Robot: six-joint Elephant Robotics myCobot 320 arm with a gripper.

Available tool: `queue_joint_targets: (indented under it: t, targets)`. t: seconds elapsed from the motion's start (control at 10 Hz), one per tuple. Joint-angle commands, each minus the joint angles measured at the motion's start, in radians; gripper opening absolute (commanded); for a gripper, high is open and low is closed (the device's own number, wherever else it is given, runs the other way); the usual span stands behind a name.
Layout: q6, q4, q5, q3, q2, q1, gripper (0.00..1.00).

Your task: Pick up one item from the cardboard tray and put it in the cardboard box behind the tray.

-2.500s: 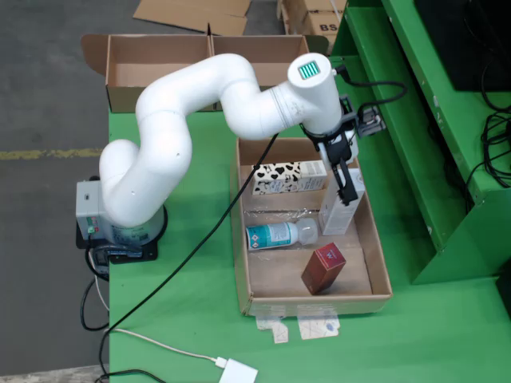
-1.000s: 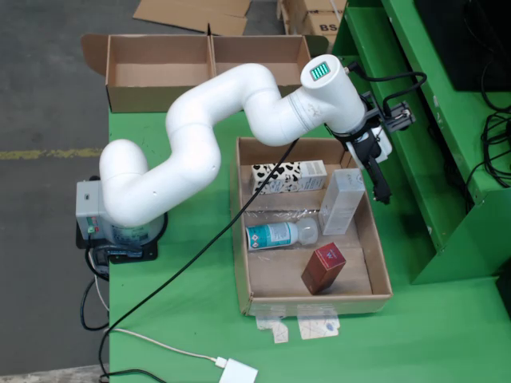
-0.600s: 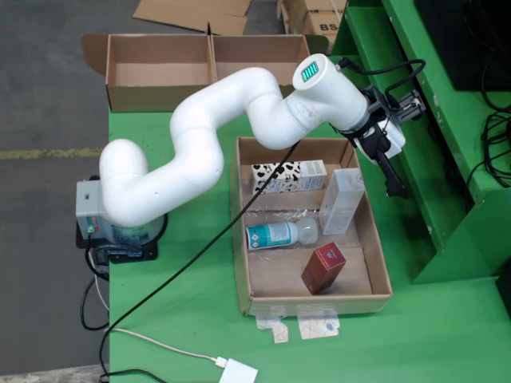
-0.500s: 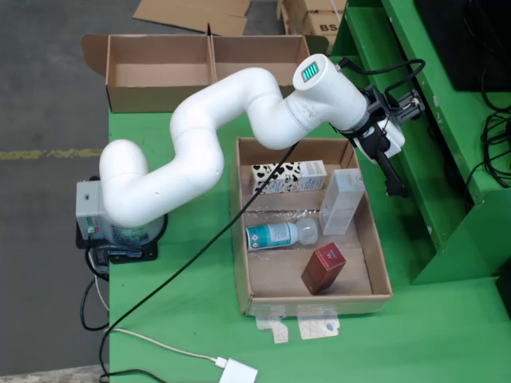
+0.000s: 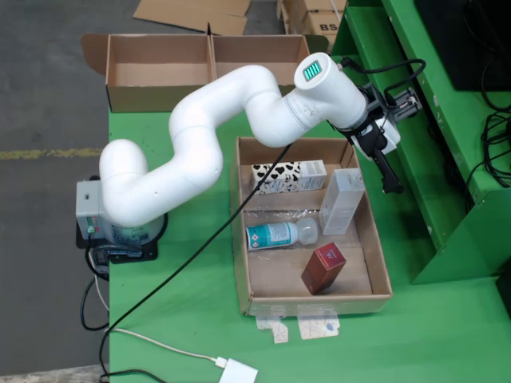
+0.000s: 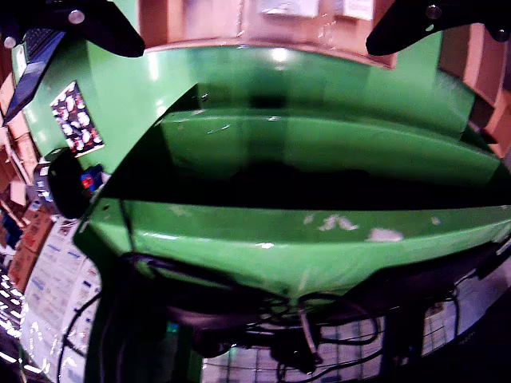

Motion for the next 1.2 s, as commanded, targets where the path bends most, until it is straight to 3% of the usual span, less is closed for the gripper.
queue_joint_targets:
  t: [0.0,0.4,1.1]
  targets:
    - [0.010,-0.210,0.055,0.029,0.072,0.013,1.00]
    - [0.012,-0.394,0.089,0.029,0.092,0.016,1.00]
    - [0.012,-0.422,0.098,0.029,0.073,0.000,1.00]
